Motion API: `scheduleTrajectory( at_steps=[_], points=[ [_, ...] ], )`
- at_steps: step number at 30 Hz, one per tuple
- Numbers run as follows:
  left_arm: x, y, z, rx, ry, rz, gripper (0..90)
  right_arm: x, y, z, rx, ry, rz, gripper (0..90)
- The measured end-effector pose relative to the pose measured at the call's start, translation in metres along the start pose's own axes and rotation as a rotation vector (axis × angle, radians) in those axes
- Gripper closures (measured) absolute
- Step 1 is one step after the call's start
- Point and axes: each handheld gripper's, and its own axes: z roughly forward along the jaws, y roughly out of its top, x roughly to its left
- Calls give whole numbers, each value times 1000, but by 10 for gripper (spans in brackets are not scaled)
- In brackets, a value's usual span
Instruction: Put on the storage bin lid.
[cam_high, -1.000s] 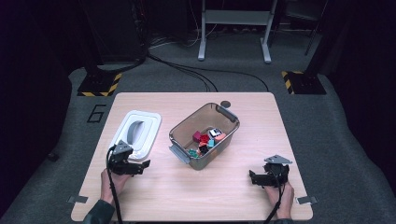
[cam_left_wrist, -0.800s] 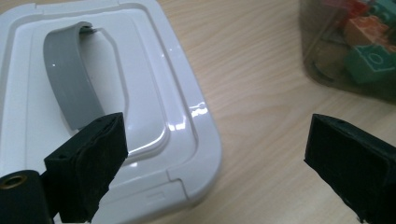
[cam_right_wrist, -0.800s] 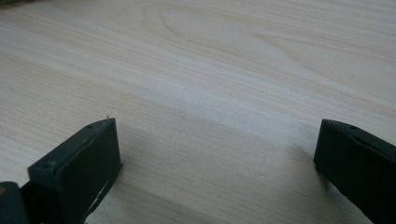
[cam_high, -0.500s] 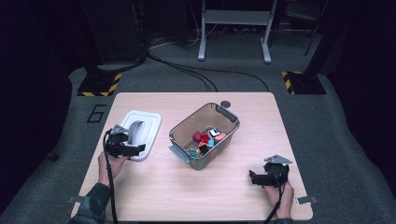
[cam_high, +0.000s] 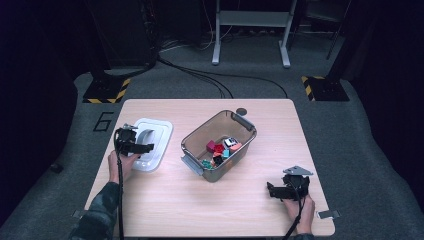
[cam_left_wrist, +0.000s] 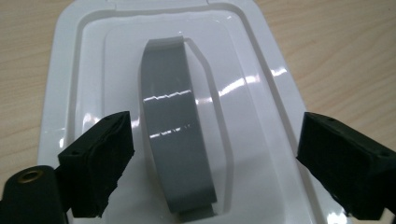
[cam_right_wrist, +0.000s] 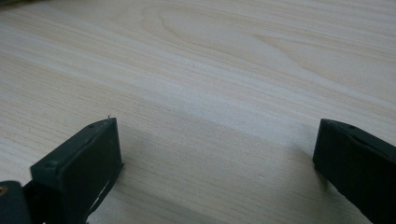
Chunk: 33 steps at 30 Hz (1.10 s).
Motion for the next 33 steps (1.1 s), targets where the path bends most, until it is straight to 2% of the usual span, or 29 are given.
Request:
scheduleTrajectory(
  at_steps=[1,2,4,7,8,9,10,11,12,16,17,21,23,29,33],
  points=[
    [1,0,2,-5,27,20,139,0,0,0,0,0,0,1],
    [1,0,7,2,46,19,194,0,0,0,0,0,-1,3],
    [2,0,9,8,42,22,221,0,0,0,0,-1,0,3],
    [1,-2,15,8,54,6,386,0,0,0,-2,1,-3,10],
    [1,-2,17,3,56,-5,386,0,0,0,-2,1,-3,11],
    [1,-2,17,8,72,-5,445,0,0,0,-1,1,-8,14],
    [1,-2,18,3,108,-6,573,0,0,-1,-3,1,-13,21],
    [1,-2,18,3,108,-6,623,0,0,-1,-3,1,-13,21],
    [3,-3,18,-9,108,-32,632,-1,-1,-1,-4,-1,-12,24],
    [4,-4,16,-7,114,-41,666,-1,-1,-1,-5,-1,-10,27],
    [5,-4,14,4,115,-30,667,-1,-1,-1,-5,-1,-10,28],
    [5,-3,11,-5,114,-34,668,-1,-1,-1,-7,-2,-6,33],
    [5,-2,7,-12,108,-23,668,-1,-1,-1,-9,-3,-4,34],
    [-2,3,-10,-58,81,-12,668,-1,-1,-1,-9,-3,-6,36],
    [-9,7,-25,-85,63,10,668,-1,-1,-1,-9,-4,-4,37]
  ],
)
